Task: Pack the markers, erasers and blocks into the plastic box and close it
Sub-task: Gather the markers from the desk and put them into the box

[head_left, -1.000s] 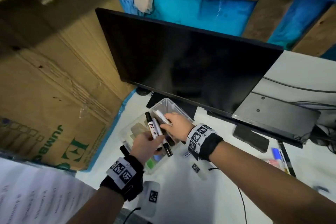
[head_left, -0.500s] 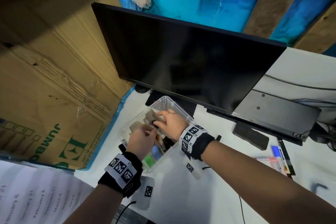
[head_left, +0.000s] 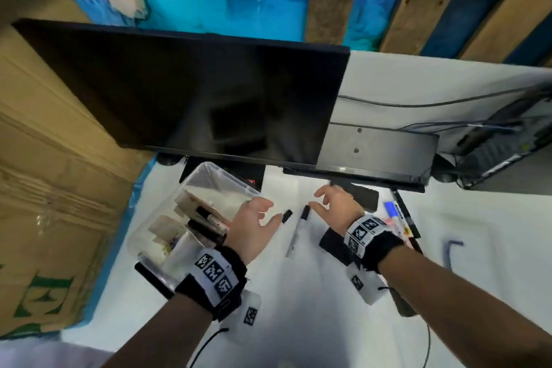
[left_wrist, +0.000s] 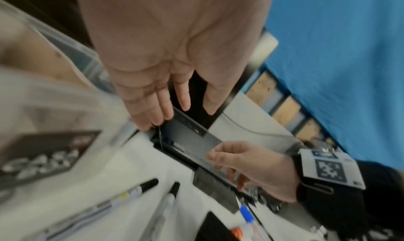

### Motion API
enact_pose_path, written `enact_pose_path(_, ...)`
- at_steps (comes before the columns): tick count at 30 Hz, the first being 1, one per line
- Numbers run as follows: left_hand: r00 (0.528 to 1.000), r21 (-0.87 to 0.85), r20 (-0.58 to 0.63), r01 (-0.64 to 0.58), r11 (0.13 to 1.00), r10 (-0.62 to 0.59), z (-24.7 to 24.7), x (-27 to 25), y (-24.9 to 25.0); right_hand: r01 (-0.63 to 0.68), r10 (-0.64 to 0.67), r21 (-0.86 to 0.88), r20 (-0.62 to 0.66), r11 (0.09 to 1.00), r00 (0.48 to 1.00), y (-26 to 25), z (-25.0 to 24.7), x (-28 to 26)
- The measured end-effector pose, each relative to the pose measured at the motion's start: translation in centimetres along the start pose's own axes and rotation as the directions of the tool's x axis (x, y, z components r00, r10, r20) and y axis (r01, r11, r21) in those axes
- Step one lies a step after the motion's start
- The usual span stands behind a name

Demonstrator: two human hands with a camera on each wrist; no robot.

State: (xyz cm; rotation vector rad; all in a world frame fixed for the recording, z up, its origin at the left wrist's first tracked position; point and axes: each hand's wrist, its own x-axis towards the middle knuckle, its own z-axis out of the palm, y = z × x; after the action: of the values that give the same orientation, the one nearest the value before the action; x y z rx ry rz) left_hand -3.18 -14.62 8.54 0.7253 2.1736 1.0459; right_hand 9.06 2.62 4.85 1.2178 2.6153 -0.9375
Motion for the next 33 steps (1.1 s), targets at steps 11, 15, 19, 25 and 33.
enact_pose_path(11, 0.955, 0.536, 0.096, 0.187, 0.823, -0.28, 9.3, 4.2, -0.8, -0.144, 0.174, -0.205, 0.137, 0.968, 0.975, 11.9, -2.6, -2.4)
enact_pose_path(15, 0.928, 0.617, 0.076, 0.243, 0.748, -0.365, 10.3, 5.3, -1.8, -0.063, 0.13, -0.322, 0.19, 0.944, 0.973, 12.4, -2.5, -1.6)
enact_pose_path(19, 0.928, 0.545, 0.069, 0.271, 0.793, -0.365, 11.1, 6.1, -3.1, -0.022, 0.118, -0.401, 0.215, 0.916, 0.969, 12.6, -1.8, -0.6)
enact_pose_path(25, 0.935, 0.497, 0.092, 0.255, 0.829, -0.343, 11.3, 6.7, -4.2, -0.013, 0.048, -0.289, 0.113, 0.957, 0.992, 12.1, -1.9, -0.1)
enact_pose_path(33, 0.978, 0.342, 0.131, 0.112, 0.933, -0.165, 9.1, 4.2, -1.1, 0.126, -0.127, 0.035, 0.044, 0.991, 0.991, 7.7, -2.9, -0.7)
